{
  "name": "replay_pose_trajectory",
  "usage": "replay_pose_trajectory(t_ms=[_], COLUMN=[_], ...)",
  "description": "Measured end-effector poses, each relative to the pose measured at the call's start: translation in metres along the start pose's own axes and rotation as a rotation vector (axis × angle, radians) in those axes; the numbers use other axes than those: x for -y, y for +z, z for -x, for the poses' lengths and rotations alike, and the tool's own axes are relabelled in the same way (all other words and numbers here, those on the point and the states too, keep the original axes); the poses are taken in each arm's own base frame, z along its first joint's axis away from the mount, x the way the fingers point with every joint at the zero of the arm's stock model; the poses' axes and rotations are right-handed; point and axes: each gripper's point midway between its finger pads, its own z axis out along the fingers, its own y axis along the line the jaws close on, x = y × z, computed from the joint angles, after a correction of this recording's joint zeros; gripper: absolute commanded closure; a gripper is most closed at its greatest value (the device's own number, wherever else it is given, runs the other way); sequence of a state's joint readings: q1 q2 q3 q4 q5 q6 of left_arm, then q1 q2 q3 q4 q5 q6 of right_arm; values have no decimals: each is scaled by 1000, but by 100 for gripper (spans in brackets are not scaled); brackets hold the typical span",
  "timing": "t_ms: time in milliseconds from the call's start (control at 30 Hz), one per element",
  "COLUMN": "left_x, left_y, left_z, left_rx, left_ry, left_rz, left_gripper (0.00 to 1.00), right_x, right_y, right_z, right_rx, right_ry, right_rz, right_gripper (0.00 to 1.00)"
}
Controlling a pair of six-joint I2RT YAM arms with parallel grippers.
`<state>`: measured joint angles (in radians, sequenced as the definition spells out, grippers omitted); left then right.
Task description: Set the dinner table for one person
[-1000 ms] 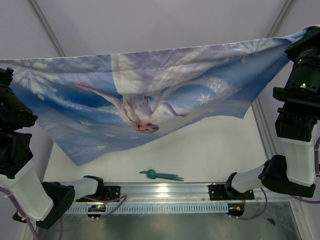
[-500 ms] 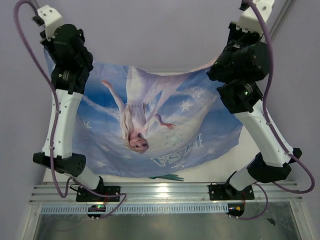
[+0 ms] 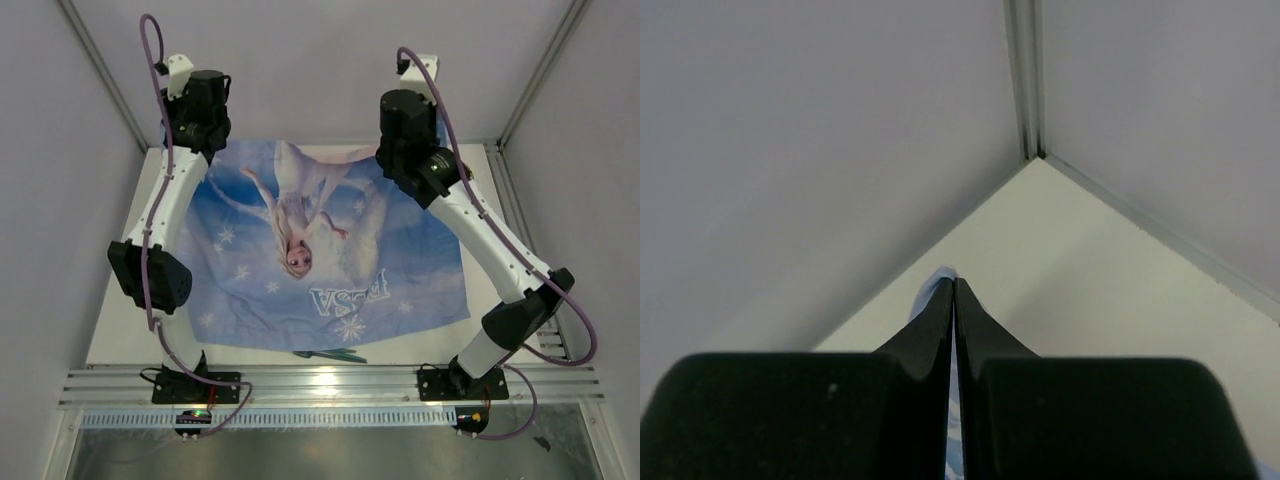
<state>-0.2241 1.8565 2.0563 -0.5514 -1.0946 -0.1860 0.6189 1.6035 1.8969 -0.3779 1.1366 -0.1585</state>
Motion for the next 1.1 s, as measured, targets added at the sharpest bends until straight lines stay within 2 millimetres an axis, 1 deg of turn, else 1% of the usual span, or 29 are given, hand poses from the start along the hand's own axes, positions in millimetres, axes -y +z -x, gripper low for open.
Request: replay_pose_trajectory(t_ms=[67,167,233,267,300,333,367,400,433,467,500,533,567,600,700,867,967,1100], left_x=[15,36,48,53,57,61,64,66,69,71,73,74,75,75,75,73,68,57], left_y=[6,12,16,17,17,17,17,16,15,15,14,14,13,13,12,10,6,-7], left_z=[-17,-44,-60,-68,-74,-81,-88,-95,-101,-106,-110,-115,-118,-120,-123,-123,-120,-107], left_rx=[-31,-81,-113,-129,-143,-158,-174,-190,-204,-215,-225,-236,-243,-247,-256,-263,-267,-261], left_ry=[5,22,31,35,40,46,55,69,69,71,78,82,86,91,98,104,104,100], left_rz=[-20,-52,-74,-85,-97,-111,-124,-139,-151,-161,-171,-178,-182,-185,-192,-196,-200,-211], left_gripper=[100,100,100,99,90,77,44,34,26,16,14,12,6,5,3,4,3,4], right_x=[-21,-53,-71,-77,-84,-90,-95,-100,-104,-107,-110,-111,-113,-114,-115,-119,-122,-123], right_y=[6,13,17,18,19,20,21,21,22,21,21,21,20,20,19,19,20,19], right_z=[-22,-60,-85,-94,-105,-114,-121,-127,-132,-136,-139,-141,-142,-143,-145,-151,-157,-163], right_rx=[-30,-82,-120,-134,-151,-167,-180,-191,-201,-210,-218,-223,-226,-231,-237,-250,-260,-271], right_ry=[-26,-67,-95,-103,-114,-124,-127,-131,-131,-130,-124,-122,-117,-111,-102,-94,-93,-101], right_rz=[31,74,95,102,111,120,128,135,145,153,160,165,171,175,180,180,180,181], right_gripper=[97,97,97,97,97,97,97,95,87,75,43,31,23,14,9,8,8,8])
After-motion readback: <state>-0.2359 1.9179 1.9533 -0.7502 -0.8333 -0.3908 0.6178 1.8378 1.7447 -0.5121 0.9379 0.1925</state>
